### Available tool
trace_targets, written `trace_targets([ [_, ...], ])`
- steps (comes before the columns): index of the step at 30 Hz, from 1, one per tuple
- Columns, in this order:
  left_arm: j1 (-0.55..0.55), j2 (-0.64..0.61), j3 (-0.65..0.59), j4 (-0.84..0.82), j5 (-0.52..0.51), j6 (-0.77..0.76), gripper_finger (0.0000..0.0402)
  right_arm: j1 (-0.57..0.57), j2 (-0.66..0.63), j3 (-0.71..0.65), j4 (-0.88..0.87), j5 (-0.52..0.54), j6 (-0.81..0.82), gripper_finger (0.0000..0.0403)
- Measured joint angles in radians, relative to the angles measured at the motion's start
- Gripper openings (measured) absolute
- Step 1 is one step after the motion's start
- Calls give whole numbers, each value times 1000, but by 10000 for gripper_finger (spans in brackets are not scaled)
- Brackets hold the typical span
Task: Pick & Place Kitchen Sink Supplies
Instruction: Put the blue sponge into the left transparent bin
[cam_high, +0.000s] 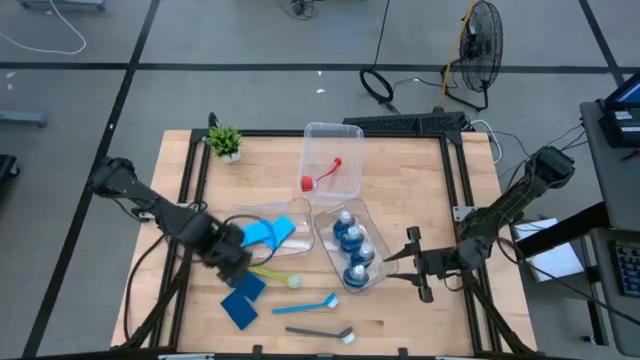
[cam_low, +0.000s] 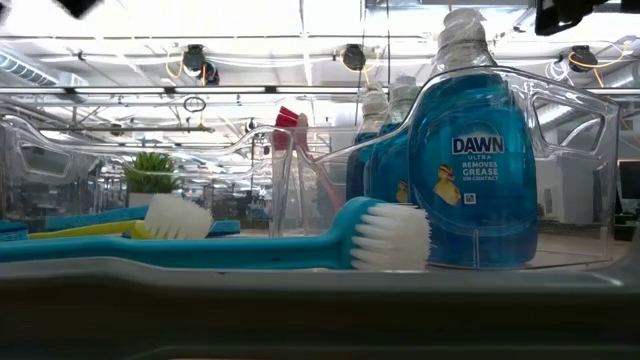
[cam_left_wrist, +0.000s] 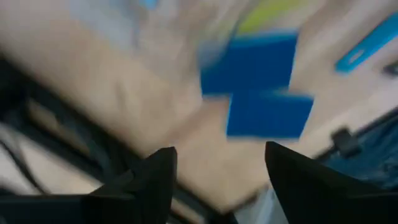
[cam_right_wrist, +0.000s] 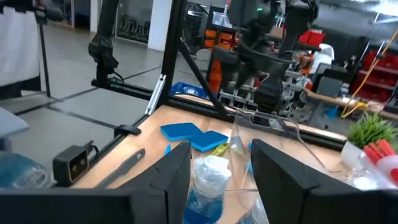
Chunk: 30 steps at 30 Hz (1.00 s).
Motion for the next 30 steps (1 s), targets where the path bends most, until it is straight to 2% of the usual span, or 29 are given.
trace_targets([
  [2, -60, 0, 0, 2, 34, -126, 262, 0, 0, -9, 16, 0, -35, 155],
  [4, -128, 0, 0, 32, 12, -265, 276, 0, 0, -9, 22, -1, -59, 155],
  [9, -293, 22, -1, 275, -254, -637, 311, 0, 0, -9, 37, -3, -128, 155],
  [11, -348, 61, -1, 370, -372, -704, 321, 0, 0, -9, 50, -3, -184, 155],
  [13, -382, 115, 0, 456, -437, -723, 329, 0, 0, -9, 72, -3, -251, 155],
  [16, -398, 217, 0, 566, -430, -692, 334, -7, 0, -9, 99, -3, -340, 155],
  [20, -386, 346, 0, 675, -408, -570, 335, -24, 0, -9, 127, -3, -434, 155],
  [23, -366, 423, 0, 696, -330, -498, 336, -44, 0, -9, 134, -3, -474, 155],
  [27, -330, 486, 0, 685, -165, -428, 335, -75, 0, -9, 135, -4, -488, 155],
  [30, -311, 499, 1, 668, -115, -389, 336, -101, 0, -9, 136, -4, -498, 155],
])
